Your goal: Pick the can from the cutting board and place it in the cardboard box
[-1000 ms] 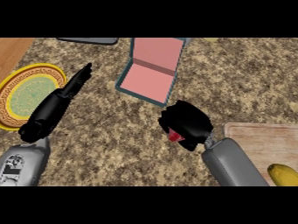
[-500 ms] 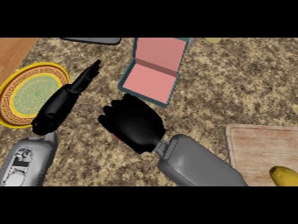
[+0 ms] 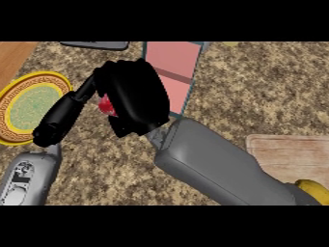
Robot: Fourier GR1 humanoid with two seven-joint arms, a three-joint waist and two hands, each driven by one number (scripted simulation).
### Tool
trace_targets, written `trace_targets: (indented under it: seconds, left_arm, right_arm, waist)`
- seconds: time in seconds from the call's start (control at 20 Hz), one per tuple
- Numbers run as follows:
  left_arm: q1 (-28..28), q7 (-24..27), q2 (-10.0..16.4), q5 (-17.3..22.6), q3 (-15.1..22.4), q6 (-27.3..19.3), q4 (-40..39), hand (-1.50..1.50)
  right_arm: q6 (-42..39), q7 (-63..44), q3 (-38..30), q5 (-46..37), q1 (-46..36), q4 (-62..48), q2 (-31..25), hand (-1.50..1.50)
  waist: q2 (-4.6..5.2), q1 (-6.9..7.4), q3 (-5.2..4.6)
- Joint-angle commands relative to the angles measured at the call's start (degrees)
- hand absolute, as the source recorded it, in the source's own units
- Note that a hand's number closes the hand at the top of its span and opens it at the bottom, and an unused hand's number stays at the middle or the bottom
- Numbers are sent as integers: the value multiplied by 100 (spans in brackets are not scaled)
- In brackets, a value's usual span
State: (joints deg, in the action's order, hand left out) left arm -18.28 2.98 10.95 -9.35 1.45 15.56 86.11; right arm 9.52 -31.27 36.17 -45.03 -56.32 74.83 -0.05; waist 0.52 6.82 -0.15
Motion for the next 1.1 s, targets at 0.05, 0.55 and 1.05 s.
trace_targets:
  seconds: [0.05,0.55,1.05]
  left_arm:
    - [-65,131,95,-12,-152,-15,-236,0]
    - [148,188,105,-85,-156,-77,-39,0]
    - [186,113,110,-10,-239,-68,131,0]
  right_arm:
    - [785,-814,-166,631,-1135,-1011,5,150]
    - [14,408,-539,1283,-2148,-3785,5,150]
    - [-1701,1479,-940,1515,-2617,-5619,-12,150]
  waist:
    - [46,-91,-5]
    - [74,-205,-1]
    - [68,-287,6]
